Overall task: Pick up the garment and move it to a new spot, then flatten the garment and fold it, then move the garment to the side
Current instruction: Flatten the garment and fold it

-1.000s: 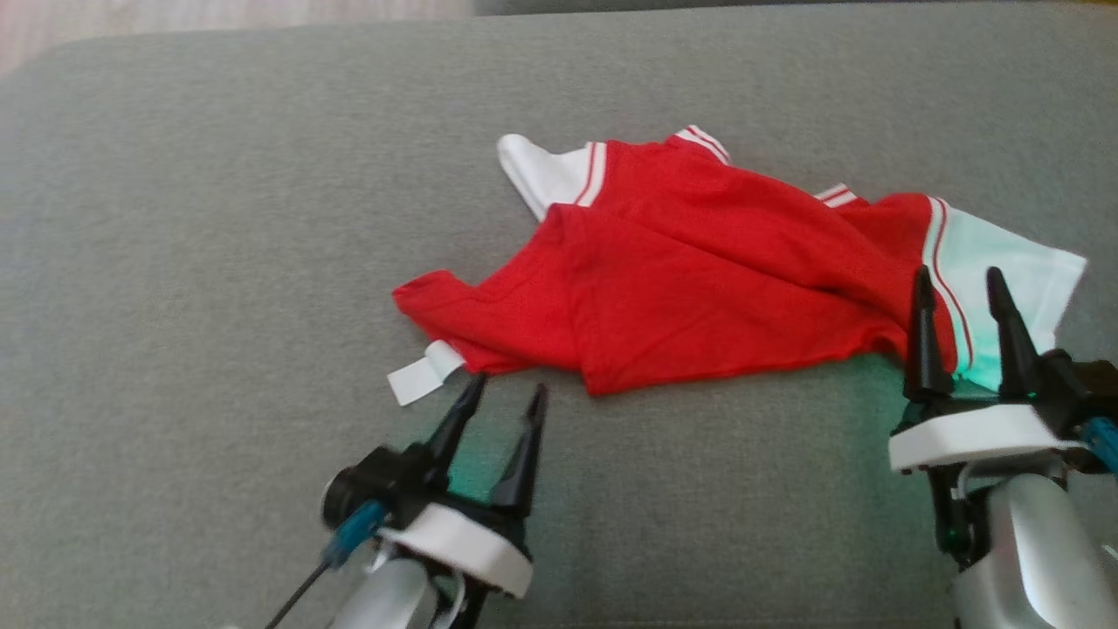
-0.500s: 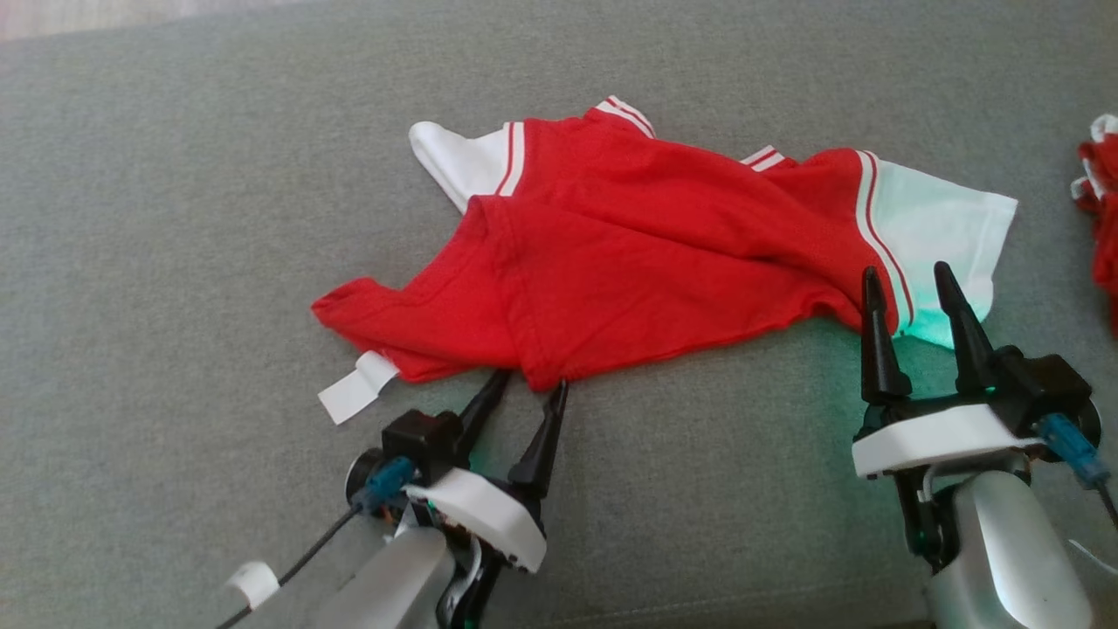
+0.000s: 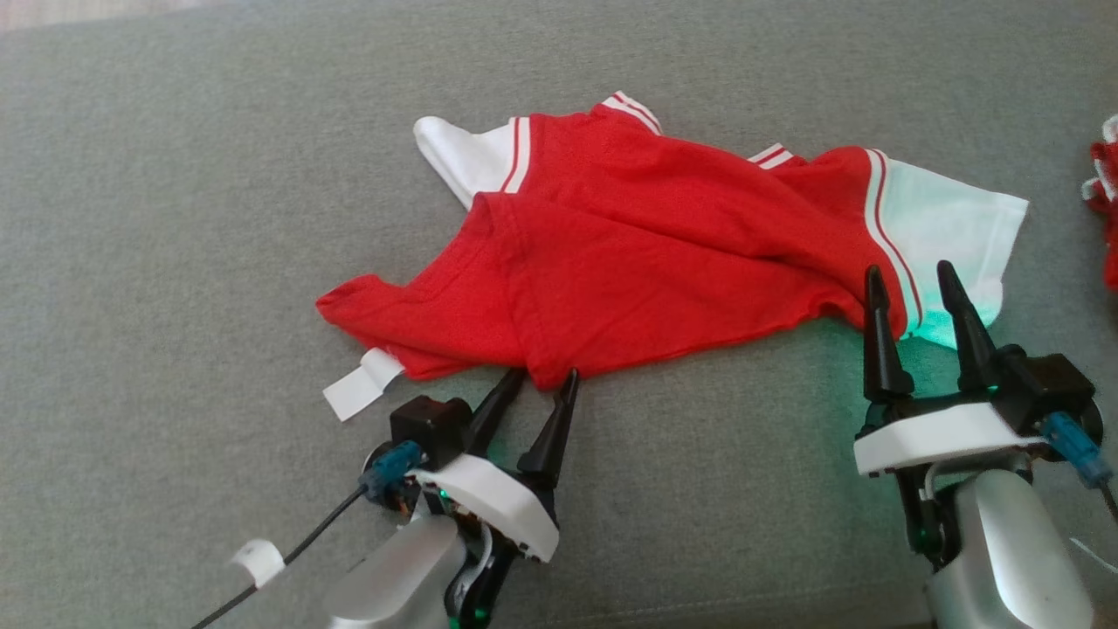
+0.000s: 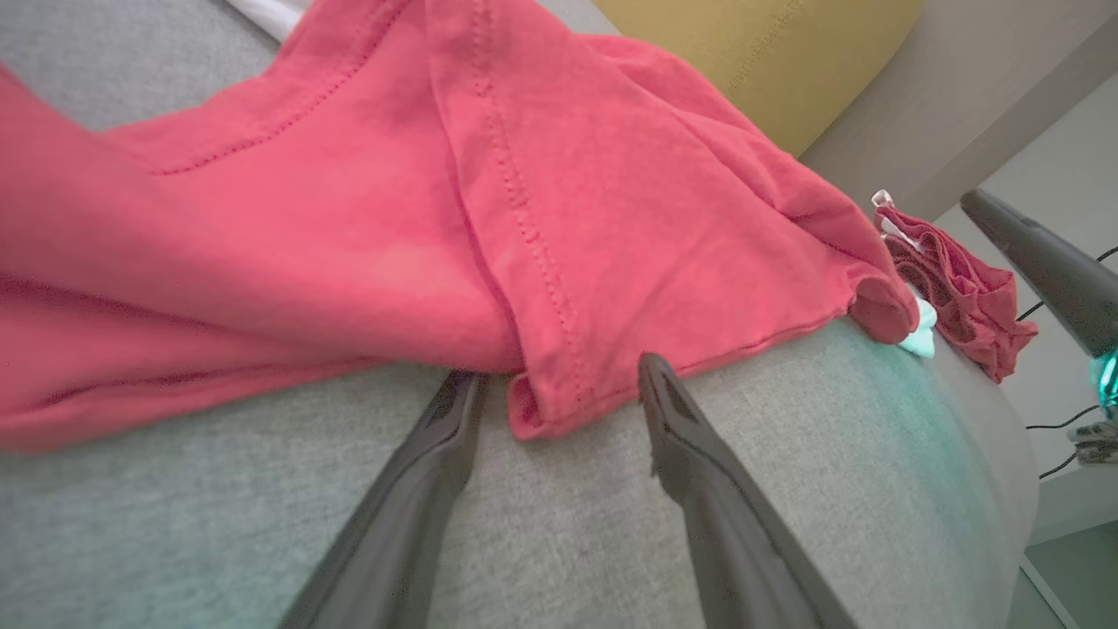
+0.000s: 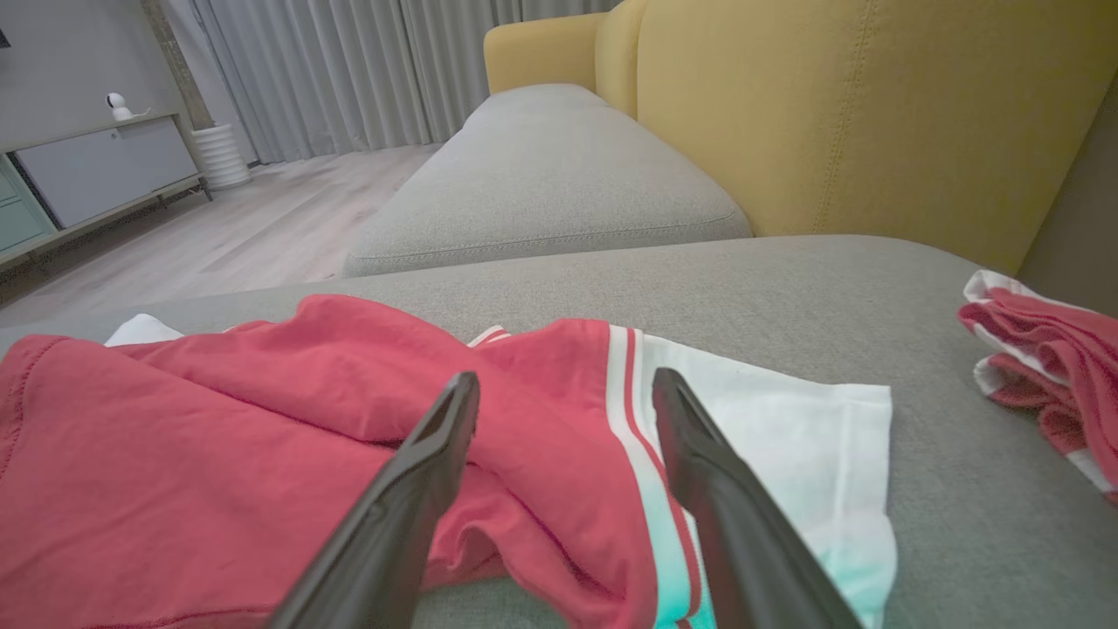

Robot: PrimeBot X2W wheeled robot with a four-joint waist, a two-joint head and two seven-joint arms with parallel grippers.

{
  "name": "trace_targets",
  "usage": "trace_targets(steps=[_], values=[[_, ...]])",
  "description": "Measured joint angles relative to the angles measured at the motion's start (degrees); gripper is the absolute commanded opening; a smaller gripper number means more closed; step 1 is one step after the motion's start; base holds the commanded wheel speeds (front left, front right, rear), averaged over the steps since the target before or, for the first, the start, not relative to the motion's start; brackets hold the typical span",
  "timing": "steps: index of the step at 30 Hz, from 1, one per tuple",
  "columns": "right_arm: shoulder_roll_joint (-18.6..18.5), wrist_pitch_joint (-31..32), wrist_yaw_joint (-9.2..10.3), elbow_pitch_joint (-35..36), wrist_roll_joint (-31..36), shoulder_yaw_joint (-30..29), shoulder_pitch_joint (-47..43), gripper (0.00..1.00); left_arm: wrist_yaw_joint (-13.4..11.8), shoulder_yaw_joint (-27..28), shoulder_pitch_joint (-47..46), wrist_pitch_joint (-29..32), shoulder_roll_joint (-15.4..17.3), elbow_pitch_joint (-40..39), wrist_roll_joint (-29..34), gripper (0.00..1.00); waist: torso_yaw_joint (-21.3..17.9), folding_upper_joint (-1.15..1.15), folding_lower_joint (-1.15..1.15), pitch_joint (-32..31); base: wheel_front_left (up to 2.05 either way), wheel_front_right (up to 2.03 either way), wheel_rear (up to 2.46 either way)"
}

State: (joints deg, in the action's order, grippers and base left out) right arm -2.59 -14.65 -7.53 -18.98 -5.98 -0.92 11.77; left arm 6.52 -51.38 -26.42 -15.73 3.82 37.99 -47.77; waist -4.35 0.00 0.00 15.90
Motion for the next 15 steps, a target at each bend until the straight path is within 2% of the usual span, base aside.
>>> trace_targets(steps=[3, 7, 15], values=[[0.0, 0.0, 0.00, 0.0, 0.0, -0.5, 0.1, 1.00, 0.0, -0.1, -0.3, 0.0, -0.3, 0.0, -0.6, 0.00, 0.8, 0.00, 0.00, -0.1, 0.00, 0.00, 0.00], [0.0, 0.0, 0.00, 0.0, -0.1, -1.3, 0.1, 1.00, 0.4, 2.3, 0.0, 0.6, -1.2, -0.3, -0.5, 0.00, 2.3, 0.00, 0.01, -0.6, 0.00, 0.00, 0.00], [0.0, 0.0, 0.00, -0.4, -0.6, -1.2, 0.1, 1.00, 1.1, 4.6, 2.3, 0.7, -1.5, -0.4, 2.6, 0.00, 4.9, 0.00, 0.01, -2.1, 0.00, 0.00, 0.00]])
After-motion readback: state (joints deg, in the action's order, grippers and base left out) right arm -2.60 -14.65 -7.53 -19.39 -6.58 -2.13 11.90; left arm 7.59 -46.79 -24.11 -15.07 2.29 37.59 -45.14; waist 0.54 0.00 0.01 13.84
